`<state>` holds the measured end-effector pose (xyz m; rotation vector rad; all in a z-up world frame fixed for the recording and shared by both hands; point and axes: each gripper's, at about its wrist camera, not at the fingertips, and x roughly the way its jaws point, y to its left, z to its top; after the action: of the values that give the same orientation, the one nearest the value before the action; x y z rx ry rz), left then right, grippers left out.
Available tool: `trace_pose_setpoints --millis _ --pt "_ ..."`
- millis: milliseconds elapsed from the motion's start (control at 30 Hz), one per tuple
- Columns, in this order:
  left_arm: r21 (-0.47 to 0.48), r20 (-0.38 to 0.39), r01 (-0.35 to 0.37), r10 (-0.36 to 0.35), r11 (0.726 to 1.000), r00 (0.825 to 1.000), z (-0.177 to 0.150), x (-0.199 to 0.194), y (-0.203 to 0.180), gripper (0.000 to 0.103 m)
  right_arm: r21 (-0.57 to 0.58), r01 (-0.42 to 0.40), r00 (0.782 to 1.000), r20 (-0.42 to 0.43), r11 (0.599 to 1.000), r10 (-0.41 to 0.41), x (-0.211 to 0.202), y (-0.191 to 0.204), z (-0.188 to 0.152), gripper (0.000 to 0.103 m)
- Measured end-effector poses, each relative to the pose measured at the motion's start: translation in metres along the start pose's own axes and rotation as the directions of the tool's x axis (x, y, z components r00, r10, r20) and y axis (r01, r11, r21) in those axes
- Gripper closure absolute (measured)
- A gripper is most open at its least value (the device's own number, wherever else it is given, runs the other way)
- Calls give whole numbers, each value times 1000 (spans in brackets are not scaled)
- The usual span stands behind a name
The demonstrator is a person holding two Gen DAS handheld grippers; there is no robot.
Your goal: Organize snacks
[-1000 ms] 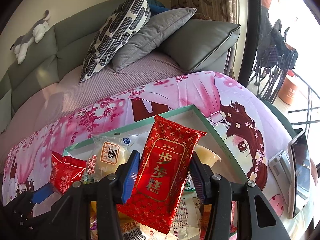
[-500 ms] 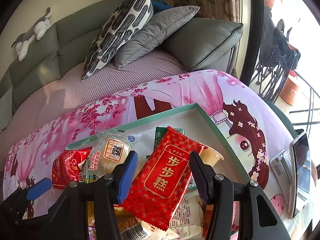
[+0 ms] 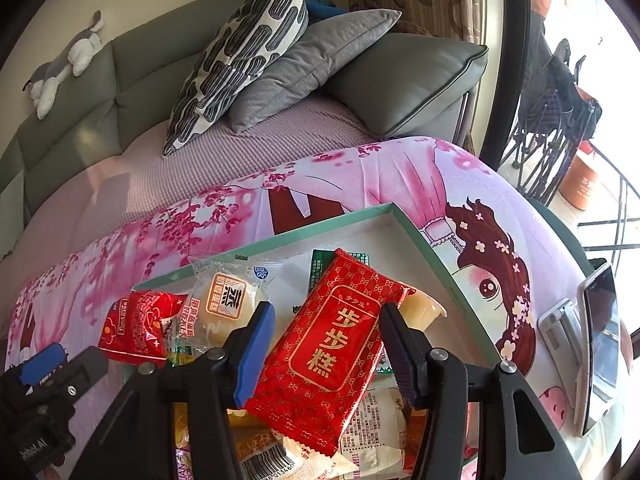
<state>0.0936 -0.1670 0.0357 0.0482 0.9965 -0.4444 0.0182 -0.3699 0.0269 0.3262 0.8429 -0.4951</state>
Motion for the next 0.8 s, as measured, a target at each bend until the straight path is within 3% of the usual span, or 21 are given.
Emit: trace_pose_setpoints --millis 133,233,467,800 --pt "-72 16 -68 69 995 997 2 -3 23 14 -21 -7 1000 -12 1000 6 -1 8 -2 44" --pt "-106 29 -118 122 987 992 3 -5 38 4 -44 -27 1000 -16 999 27 -4 16 -4 31" --pt "-161 28 -163 170 973 985 3 -7 58 4 -97 -42 999 0 994 42 -9 33 -8 1" --pt "-106 4 -220 222 970 975 0 -2 50 4 -57 -39 999 -6 998 39 -7 27 -9 0"
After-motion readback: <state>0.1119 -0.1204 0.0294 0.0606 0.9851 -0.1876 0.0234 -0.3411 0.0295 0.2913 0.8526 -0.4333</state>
